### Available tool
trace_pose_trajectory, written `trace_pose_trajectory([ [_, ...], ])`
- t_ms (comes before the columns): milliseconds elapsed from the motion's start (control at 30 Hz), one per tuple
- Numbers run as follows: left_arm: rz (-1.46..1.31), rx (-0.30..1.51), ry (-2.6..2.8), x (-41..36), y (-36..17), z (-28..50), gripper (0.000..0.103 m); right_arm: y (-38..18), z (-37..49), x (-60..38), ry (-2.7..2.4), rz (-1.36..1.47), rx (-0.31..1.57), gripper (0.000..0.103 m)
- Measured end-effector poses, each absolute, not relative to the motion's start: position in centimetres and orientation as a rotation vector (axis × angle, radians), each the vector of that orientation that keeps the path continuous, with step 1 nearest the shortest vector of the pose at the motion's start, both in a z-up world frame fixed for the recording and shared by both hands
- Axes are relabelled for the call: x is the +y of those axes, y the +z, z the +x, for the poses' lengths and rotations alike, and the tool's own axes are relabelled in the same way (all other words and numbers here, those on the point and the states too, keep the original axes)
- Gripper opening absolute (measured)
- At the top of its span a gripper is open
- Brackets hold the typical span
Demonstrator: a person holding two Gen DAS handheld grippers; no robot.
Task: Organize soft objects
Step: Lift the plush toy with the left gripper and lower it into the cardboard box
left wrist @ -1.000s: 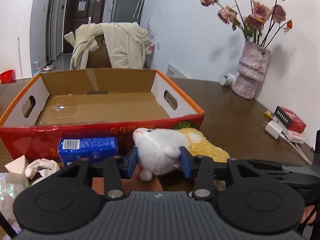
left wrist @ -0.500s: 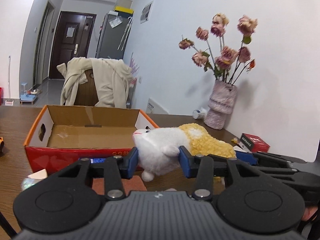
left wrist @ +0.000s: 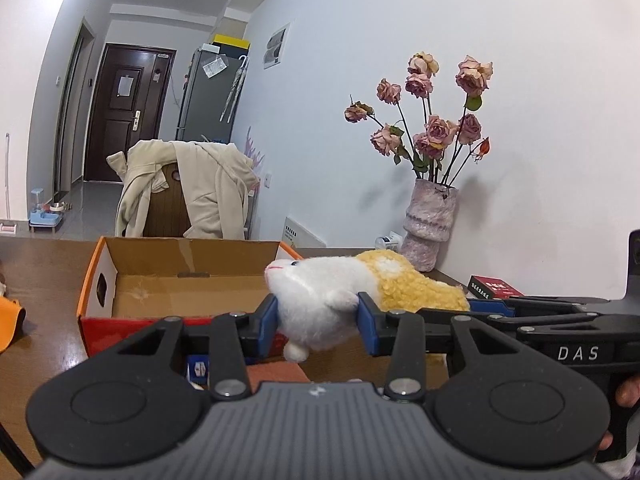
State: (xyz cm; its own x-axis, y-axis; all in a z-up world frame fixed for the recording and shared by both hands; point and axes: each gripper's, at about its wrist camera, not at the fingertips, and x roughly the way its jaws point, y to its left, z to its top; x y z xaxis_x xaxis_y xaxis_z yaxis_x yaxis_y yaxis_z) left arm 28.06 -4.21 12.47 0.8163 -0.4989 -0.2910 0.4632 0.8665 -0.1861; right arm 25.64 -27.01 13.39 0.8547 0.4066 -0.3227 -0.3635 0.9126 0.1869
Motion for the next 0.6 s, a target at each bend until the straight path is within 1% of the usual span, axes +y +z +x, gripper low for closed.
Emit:
trace_pose_trajectory([
  [233,-0.061,0.312,-0.512,-4.6,14.3,32.5,0.041,15.6,30.3,-27.9,0.451,0.133,0.398,0.051],
  [267,-0.064,0.314,-0.510,-4.6,14.7,33.6,0.041,16.0,31.3,-28.0,0.458,0.132,0.395,0.051],
  [333,-0.059,0.316,-0.500,-4.8,15.6,35.9,0.041,16.8,33.9,-28.2,0.463,0.134,0.409,0.047],
  [467,-0.080,0.345,-0.505,-5.5,16.4,42.9,0.041,18.0,38.6,-27.6,0.415,0.060,0.378,0.044],
  [600,-0.121,0.425,-0.495,-6.2,14.4,50.7,0.042,17.1,45.6,-27.4,0.369,0.026,0.397,0.042],
])
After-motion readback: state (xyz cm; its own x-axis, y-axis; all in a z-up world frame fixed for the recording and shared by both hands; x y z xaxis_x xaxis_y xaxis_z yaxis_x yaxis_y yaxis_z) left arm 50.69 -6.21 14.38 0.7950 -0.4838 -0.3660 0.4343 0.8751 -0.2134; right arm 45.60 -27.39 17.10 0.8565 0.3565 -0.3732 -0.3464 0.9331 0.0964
